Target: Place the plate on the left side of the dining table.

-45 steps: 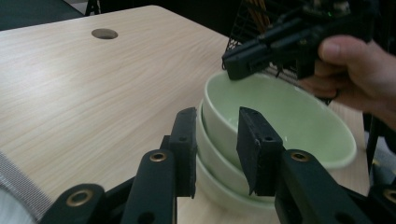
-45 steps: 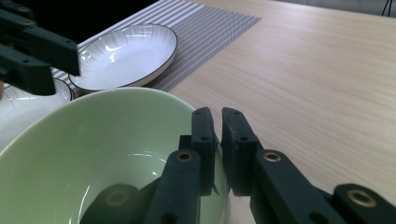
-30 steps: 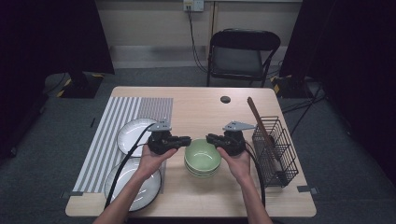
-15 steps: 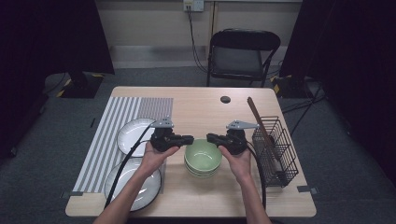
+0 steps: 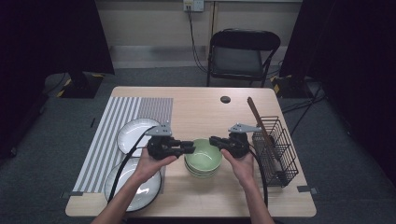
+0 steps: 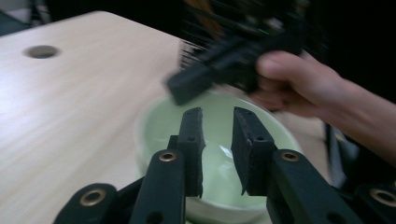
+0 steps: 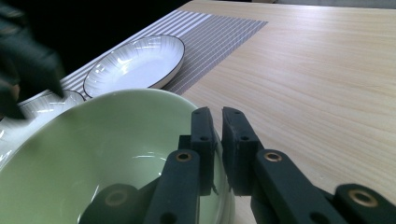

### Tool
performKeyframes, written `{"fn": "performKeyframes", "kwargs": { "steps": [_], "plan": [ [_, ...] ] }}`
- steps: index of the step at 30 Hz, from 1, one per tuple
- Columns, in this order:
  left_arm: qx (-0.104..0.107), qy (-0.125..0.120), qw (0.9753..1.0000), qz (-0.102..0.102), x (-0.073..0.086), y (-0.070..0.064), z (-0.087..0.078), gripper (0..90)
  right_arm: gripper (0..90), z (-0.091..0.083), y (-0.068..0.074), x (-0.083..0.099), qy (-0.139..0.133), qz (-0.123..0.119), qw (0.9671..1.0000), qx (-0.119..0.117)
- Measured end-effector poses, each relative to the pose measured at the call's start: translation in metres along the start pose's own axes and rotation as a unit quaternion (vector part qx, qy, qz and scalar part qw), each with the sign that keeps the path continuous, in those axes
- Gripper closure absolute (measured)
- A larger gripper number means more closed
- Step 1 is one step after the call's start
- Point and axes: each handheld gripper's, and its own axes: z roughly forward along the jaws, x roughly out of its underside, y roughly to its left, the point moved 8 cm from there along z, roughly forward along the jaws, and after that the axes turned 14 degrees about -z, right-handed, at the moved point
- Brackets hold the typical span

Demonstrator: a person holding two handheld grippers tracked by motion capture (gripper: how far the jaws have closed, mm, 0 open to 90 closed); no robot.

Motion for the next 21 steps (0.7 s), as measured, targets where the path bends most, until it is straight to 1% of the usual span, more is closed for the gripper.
{"fn": "performKeyframes", "kwargs": {
  "steps": [2,3,4,6,8,10,12,13,14,16,17,21],
  "plan": [
    [0.022,0.01,0.9997,0.005,0.004,-0.011,0.002,72.6,84.0,0.0,0.0,0.0,-0.001,0.002,1.0,-0.001],
    [0.029,0.017,0.9994,0.01,0.006,-0.016,0.004,72.4,84.1,0.0,0.0,0.0,-0.001,0.002,1.0,-0.002],
    [0.03,0.024,0.9991,0.017,0.008,-0.018,0.006,71.7,84.0,0.0,0.0,0.0,0.0,0.002,1.0,-0.001],
    [0.042,0.033,0.9984,0.018,0.012,-0.022,0.012,70.8,84.0,0.0,0.0,0.0,0.002,0.0,1.0,-0.002],
    [0.043,0.047,0.9977,0.023,0.015,-0.025,0.017,70.1,84.0,0.0,0.0,0.0,0.002,-0.001,1.0,-0.001],
    [0.054,0.047,0.9972,0.022,0.017,-0.03,0.021,69.5,84.0,0.0,0.0,0.0,0.001,-0.001,1.0,-0.001],
    [0.058,0.054,0.9966,0.026,0.018,-0.034,0.024,68.3,84.1,0.0,0.0,0.0,0.001,0.001,1.0,-0.001],
    [0.067,0.055,0.9961,0.019,0.019,-0.036,0.025,67.9,84.1,0.0,0.0,0.0,0.0,0.002,1.0,-0.003],
    [0.072,0.053,0.9959,0.016,0.019,-0.037,0.026,67.9,84.0,0.0,0.0,0.0,0.0,0.003,1.0,-0.003],
    [0.061,0.06,0.9961,0.02,0.021,-0.036,0.029,71.0,84.1,0.0,0.0,0.0,0.002,0.001,1.0,-0.003],
    [0.055,0.065,0.9961,0.025,0.022,-0.036,0.031,71.6,84.1,0.001,0.0,0.0,0.002,0.001,1.0,-0.004],
    [0.05,0.076,0.9952,0.034,0.026,-0.038,0.037,71.8,84.0,0.001,0.0,0.0,0.001,0.003,1.0,-0.005]
  ]
}}
